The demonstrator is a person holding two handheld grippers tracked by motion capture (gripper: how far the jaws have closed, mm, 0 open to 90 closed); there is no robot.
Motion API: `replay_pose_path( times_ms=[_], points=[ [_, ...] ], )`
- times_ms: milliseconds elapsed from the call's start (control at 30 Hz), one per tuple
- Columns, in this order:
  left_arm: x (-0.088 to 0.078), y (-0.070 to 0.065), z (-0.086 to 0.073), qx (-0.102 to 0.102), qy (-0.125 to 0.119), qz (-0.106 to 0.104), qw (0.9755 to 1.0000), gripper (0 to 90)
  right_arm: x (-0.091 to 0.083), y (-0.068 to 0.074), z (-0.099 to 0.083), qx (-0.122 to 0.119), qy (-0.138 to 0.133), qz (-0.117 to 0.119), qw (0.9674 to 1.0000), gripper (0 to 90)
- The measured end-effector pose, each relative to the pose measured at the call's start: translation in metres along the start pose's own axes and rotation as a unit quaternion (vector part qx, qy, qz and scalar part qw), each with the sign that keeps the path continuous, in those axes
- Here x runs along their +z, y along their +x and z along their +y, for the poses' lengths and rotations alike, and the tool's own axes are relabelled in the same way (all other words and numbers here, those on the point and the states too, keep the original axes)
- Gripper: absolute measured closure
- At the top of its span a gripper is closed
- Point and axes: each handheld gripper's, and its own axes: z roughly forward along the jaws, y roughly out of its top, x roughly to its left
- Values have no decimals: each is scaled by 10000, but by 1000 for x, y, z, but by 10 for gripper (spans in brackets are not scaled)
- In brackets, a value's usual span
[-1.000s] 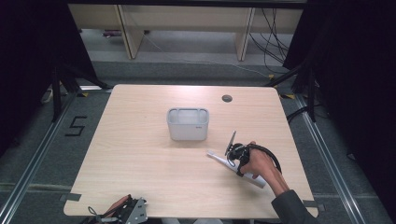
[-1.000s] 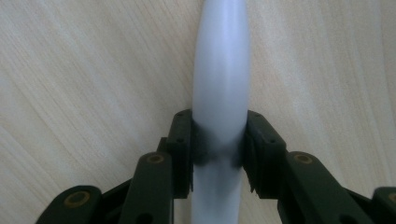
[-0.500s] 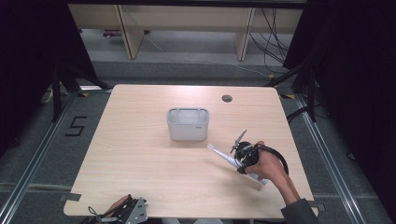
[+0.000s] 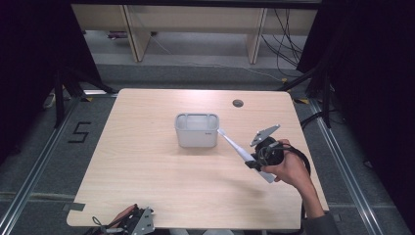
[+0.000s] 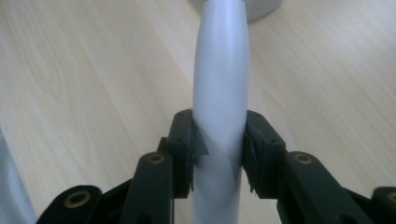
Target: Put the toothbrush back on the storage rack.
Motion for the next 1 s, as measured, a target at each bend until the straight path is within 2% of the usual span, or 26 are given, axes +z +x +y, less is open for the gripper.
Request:
replay_pose_path(
  times_ms=[33,67,100,167,200,233,267,300,333,367,400,433,500,533,567,667,700,733,767,800,867,900,933,967,1000],
  points=[
    [0,0,0,-1,15,5,10000,154,2,-4,3,-89,-238,20,9997,665],
    [0,0,0,-7,9,2,10000,154,0,-3,5,73,-277,72,9996,665],
    [-2,2,1,19,154,-143,9998,154,0,-6,7,-45,-417,65,9991,665],
    [-2,2,1,20,155,-141,9998,153,-4,-6,10,118,-574,108,9982,665],
    [-1,2,1,12,108,-88,9999,154,-3,-9,12,-47,-786,-18,9969,665],
    [-1,1,1,12,72,-50,10000,154,-5,-9,14,120,-854,24,9963,665],
    [0,0,0,3,-10,6,10000,154,-6,-11,17,110,-990,23,9950,665],
    [0,0,0,3,-10,6,10000,154,-7,-11,19,233,-1166,34,9929,665],
    [-2,2,1,28,124,-103,9999,154,-8,-13,21,213,-1318,65,9910,665],
    [-2,2,1,28,124,-103,9999,154,-8,-13,21,213,-1318,65,9910,665],
    [0,1,0,7,-6,14,10000,154,-8,-16,26,286,-1524,-4,9879,665],
    [-1,1,0,2,-28,12,10000,153,-8,-18,27,284,-1642,-48,9860,665],
    [-1,1,1,6,-49,27,10000,153,-7,-19,29,346,-1705,-17,9847,665],
    [-1,1,1,-21,-87,59,9999,154,-2,-23,33,403,-2001,-50,9789,665],
    [-1,1,1,-40,-94,72,9999,154,0,-25,35,409,-2054,-71,9778,665],
    [-2,1,1,-56,-108,72,9999,154,6,-28,40,471,-2365,-127,9704,665],
    [-2,1,1,-30,-92,65,9999,154,7,-27,41,604,-2441,-87,9678,665],
    [-2,1,1,-30,-92,65,9999,154,8,-30,43,521,-2541,-157,9656,665],
    [-2,1,1,-31,-87,61,9999,154,8,-30,43,521,-2541,-157,9656,665],
    [-2,1,1,-40,-103,62,9999,153,10,-28,47,641,-2694,-149,9608,665],
    [-2,1,1,-45,-112,68,9999,153,10,-29,49,643,-2835,-189,9566,665],
    [-1,1,1,-68,-130,88,9999,153,11,-29,51,672,-2872,-114,9554,665],
    [-1,1,1,-67,-124,88,9999,153,11,-30,52,694,-2922,-116,9538,665],
    [-1,1,1,-69,-127,89,9999,153,11,-30,52,694,-2922,-116,9538,665],
    [-1,1,1,-68,-137,83,9998,154,11,-30,53,746,-2968,-174,9518,665]
  ],
)
